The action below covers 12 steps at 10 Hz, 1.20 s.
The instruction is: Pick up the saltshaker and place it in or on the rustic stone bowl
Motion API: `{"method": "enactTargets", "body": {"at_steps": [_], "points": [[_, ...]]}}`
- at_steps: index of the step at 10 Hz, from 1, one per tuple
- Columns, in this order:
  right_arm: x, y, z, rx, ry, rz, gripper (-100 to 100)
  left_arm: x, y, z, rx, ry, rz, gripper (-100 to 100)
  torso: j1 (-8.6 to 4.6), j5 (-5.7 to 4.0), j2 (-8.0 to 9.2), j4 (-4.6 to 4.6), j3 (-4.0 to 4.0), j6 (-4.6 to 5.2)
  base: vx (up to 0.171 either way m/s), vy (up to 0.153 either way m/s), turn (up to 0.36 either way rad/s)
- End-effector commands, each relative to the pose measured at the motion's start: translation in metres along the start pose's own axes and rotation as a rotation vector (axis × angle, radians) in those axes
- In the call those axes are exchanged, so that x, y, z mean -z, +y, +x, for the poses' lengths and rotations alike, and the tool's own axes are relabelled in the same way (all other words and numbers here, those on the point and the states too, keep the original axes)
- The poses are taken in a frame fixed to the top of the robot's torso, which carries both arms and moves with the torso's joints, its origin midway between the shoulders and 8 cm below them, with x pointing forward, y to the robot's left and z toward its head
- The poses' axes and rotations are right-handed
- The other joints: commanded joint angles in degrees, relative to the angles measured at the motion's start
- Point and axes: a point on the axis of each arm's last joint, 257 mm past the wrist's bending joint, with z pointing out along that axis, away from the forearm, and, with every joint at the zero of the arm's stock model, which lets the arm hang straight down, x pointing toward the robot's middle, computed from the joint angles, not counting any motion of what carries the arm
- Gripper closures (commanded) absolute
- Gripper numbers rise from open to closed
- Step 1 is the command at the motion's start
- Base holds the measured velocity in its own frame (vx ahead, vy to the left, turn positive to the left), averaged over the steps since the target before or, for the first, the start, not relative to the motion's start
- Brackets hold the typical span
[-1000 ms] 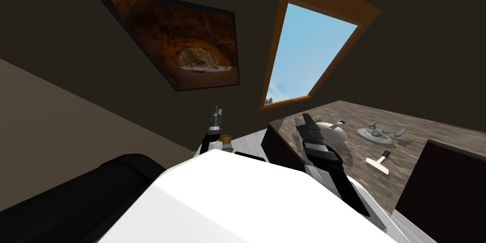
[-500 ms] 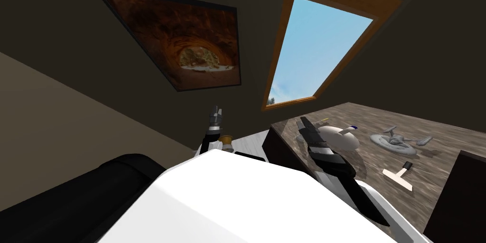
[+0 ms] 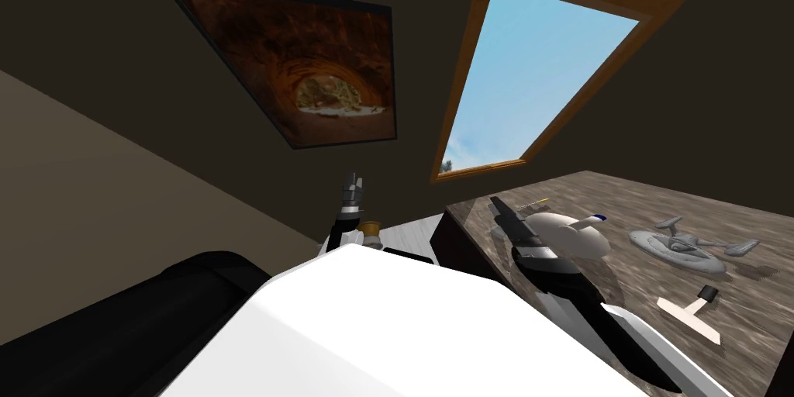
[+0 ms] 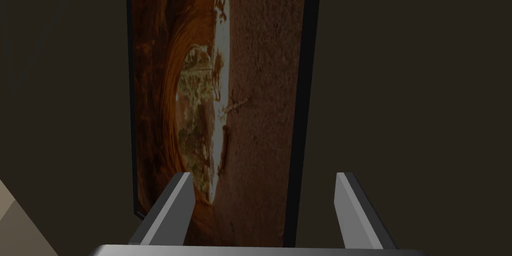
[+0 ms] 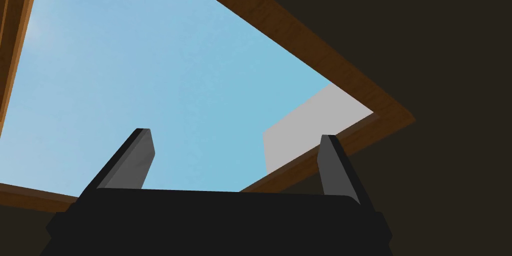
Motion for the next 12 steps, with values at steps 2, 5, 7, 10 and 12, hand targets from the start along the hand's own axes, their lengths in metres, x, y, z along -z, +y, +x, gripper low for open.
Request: {"method": "enactTargets", "body": {"at_steps": [2, 5, 7, 10, 12], "points": [[0.010, -0.020, -0.001, 0.062, 0.065, 0.043, -100, 0.000, 0.000, 0.000, 0.000, 0.000, 0.000, 0, -0.01, 0.00, 0.02, 0.00, 0.01, 0.01, 0.024, 0.003, 0.072], [0.017, -0.032, -0.002, 0.121, 0.133, 0.070, -100, 0.000, 0.000, 0.000, 0.000, 0.000, 0.000, 0, 0.00, 0.00, 0.03, 0.01, 0.02, 0.00, 0.019, 0.001, 0.066], [0.025, -0.045, -0.004, 0.166, 0.186, 0.100, -100, 0.000, 0.000, 0.000, 0.000, 0.000, 0.000, 0, -0.01, -0.01, 0.05, 0.01, 0.03, 0.01, 0.012, 0.001, 0.069], [0.045, -0.074, -0.009, 0.237, 0.271, 0.170, -100, 0.000, 0.000, 0.000, 0.000, 0.000, 0.000, 0, 0.00, 0.00, 0.06, 0.02, 0.03, 0.01, 0.011, 0.000, 0.084], [0.055, -0.088, -0.013, 0.282, 0.328, 0.204, -100, 0.000, 0.000, 0.000, 0.000, 0.000, 0.000, 0, -0.01, 0.00, 0.07, 0.02, 0.04, 0.02, 0.007, -0.004, 0.067]]}}
